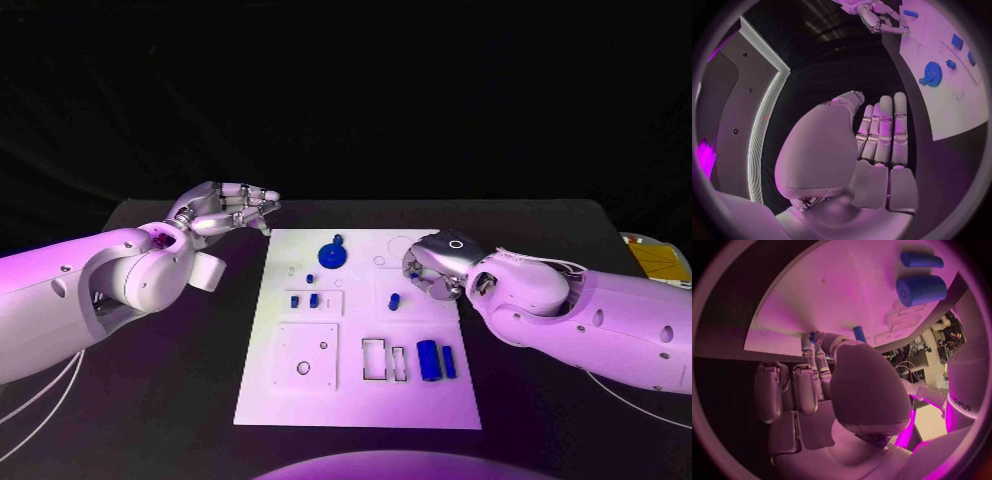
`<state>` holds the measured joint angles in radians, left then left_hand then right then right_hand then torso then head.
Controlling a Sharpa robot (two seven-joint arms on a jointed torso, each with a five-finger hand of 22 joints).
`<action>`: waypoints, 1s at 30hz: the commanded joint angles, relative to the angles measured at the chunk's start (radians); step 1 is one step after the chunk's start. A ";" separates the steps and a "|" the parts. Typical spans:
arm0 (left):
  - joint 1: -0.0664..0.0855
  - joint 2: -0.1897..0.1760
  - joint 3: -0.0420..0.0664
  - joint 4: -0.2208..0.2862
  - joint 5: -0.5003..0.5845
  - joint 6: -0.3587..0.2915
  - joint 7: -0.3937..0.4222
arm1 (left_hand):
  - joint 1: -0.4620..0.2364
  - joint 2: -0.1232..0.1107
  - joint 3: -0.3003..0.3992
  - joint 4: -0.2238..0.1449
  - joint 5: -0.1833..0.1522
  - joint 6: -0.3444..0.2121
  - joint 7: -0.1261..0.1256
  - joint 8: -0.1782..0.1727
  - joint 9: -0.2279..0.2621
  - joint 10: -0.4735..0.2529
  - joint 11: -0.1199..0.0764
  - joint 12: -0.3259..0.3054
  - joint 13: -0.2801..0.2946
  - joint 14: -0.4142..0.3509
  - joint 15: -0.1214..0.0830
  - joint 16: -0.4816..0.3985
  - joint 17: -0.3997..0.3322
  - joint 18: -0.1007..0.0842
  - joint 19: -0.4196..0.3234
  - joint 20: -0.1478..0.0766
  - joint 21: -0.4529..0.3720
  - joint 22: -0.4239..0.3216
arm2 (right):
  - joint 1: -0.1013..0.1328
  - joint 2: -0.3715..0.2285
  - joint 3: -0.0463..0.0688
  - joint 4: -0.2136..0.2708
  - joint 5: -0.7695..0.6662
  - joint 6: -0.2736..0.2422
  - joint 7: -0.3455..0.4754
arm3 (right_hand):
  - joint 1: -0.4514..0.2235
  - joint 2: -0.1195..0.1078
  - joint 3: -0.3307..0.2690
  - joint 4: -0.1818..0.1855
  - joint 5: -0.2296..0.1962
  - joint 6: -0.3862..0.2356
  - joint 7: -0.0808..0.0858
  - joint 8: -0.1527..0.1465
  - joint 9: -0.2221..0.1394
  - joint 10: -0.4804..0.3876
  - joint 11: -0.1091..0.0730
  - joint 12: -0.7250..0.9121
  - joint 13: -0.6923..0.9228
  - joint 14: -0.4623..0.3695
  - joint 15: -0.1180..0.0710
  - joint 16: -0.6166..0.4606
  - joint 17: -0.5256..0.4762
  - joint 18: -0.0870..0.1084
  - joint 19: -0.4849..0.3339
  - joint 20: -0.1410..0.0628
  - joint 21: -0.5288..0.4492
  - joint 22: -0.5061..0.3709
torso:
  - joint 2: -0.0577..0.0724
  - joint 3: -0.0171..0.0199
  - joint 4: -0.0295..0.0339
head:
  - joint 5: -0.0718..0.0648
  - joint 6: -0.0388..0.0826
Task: Assemble the parts on the task board
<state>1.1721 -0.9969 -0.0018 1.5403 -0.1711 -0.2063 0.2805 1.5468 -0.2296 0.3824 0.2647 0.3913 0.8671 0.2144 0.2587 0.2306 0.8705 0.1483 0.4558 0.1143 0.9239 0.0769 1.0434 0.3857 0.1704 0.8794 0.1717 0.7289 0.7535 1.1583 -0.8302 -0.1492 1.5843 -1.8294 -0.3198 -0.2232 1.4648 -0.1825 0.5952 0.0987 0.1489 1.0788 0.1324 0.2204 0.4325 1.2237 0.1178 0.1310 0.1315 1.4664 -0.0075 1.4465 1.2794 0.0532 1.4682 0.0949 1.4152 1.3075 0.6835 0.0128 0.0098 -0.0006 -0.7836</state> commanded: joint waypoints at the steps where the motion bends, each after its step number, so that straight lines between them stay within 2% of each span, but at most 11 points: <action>1: 0.001 -0.001 0.001 0.001 -0.009 0.017 -0.004 | 0.008 0.003 0.001 -0.007 0.003 -0.004 0.004 -0.005 -0.001 -0.003 0.006 0.000 -0.001 0.007 0.003 -0.004 -0.001 0.012 0.004 -0.001 -0.004 0.000 | -0.004 -0.004 -0.002 0.010 -0.005 -0.049 -0.008 | -0.005 0.010 0.085 -0.080 0.009 0.007 0.002 -0.001 0.001 0.065 -0.057 -0.005 0.007 0.045 -0.008 -0.006 -0.002 -0.018 0.029 -0.008 0.005 0.202 | -0.001 0.0002 -0.0008 | 0.001 0.000; 9: 0.001 -0.004 0.001 -0.001 -0.014 0.019 -0.007 | 0.009 0.002 0.002 -0.009 0.003 -0.005 0.004 -0.005 -0.002 -0.005 0.007 0.000 -0.002 0.007 0.003 -0.005 -0.002 0.012 0.004 -0.001 -0.004 0.000 | 0.003 -0.020 0.004 0.033 0.012 -0.089 -0.005 | -0.015 0.007 0.090 -0.085 0.009 0.008 0.003 -0.001 0.002 0.065 -0.056 -0.009 0.007 0.045 -0.008 -0.006 -0.003 -0.019 0.031 -0.007 0.010 0.205 | -0.001 -0.0013 0.0001 | -0.002 0.004; 14: 0.001 -0.003 0.001 -0.004 -0.015 0.020 -0.010 | 0.008 0.000 0.002 -0.009 0.002 -0.006 0.006 -0.006 -0.003 -0.007 0.008 -0.001 -0.003 0.005 0.004 -0.007 -0.004 0.012 0.003 -0.001 -0.004 0.000 | 0.017 -0.037 0.009 0.058 0.034 -0.096 -0.005 | -0.018 0.006 0.091 -0.087 0.008 0.008 0.003 -0.002 0.002 0.066 -0.056 -0.010 0.008 0.045 -0.007 -0.006 -0.002 -0.020 0.033 -0.007 0.014 0.207 | -0.002 -0.0016 0.0007 | -0.002 0.005; 21: 0.001 -0.003 0.001 -0.003 -0.014 0.021 -0.010 | 0.007 0.001 0.002 -0.009 0.002 -0.007 0.006 -0.007 -0.004 -0.008 0.009 -0.001 -0.004 0.004 0.005 -0.008 -0.005 0.011 0.002 -0.001 -0.005 0.000 | 0.033 -0.056 0.013 0.133 0.064 -0.097 -0.007 | -0.025 0.005 0.092 -0.088 0.007 0.009 0.004 -0.002 0.002 0.066 -0.055 -0.013 0.008 0.045 -0.007 -0.006 -0.003 -0.021 0.034 -0.007 0.016 0.208 | 0.000 -0.0014 0.0016 | 0.005 0.009; 28: 0.001 0.003 0.001 -0.004 -0.014 0.023 -0.011 | 0.006 0.000 0.002 -0.009 0.002 -0.009 0.007 -0.008 -0.004 -0.010 0.009 -0.002 -0.005 0.003 0.005 -0.010 -0.006 0.011 0.001 -0.001 -0.005 0.000 | 0.027 -0.024 0.013 0.204 0.089 -0.106 0.004 | -0.026 0.005 0.093 -0.089 0.007 0.008 0.004 -0.003 0.002 0.065 -0.055 -0.014 0.008 0.045 -0.007 -0.007 -0.006 -0.021 0.034 -0.007 0.016 0.208 | -0.001 -0.0016 0.0033 | 0.035 0.002; 30: 0.001 0.005 0.001 -0.004 -0.014 0.023 -0.011 | 0.006 0.000 0.002 -0.009 0.002 -0.010 0.007 -0.008 -0.005 -0.011 0.010 -0.002 -0.005 0.003 0.005 -0.011 -0.006 0.011 0.001 0.000 -0.006 0.000 | 0.022 -0.005 0.013 0.219 0.092 -0.108 0.008 | -0.027 0.005 0.094 -0.091 0.007 0.007 0.004 -0.003 0.002 0.064 -0.055 -0.015 0.008 0.044 -0.007 -0.008 -0.007 -0.020 0.033 -0.007 0.014 0.207 | -0.001 -0.0017 0.0005 | 0.048 0.001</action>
<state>1.1721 -0.9952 -0.0017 1.5353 -0.1814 -0.2008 0.2669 1.5467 -0.2298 0.3852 0.2619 0.3913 0.8634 0.2181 0.2550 0.2266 0.8631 0.1557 0.4558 0.1102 0.9239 0.0769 1.0366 0.3798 0.1704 0.8793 0.1717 0.7289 0.7537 1.1833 -0.8413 -0.1358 1.7942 -1.7544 -0.4164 -0.2252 1.4444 -0.1793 0.6102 0.0836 0.1566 1.0823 0.1358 0.2201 0.4335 1.2250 0.1191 0.1172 0.1403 1.4666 -0.0072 1.4426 1.2733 0.0424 1.4680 0.0950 1.4260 1.3081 0.6827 0.0111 0.0123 0.0335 -0.7807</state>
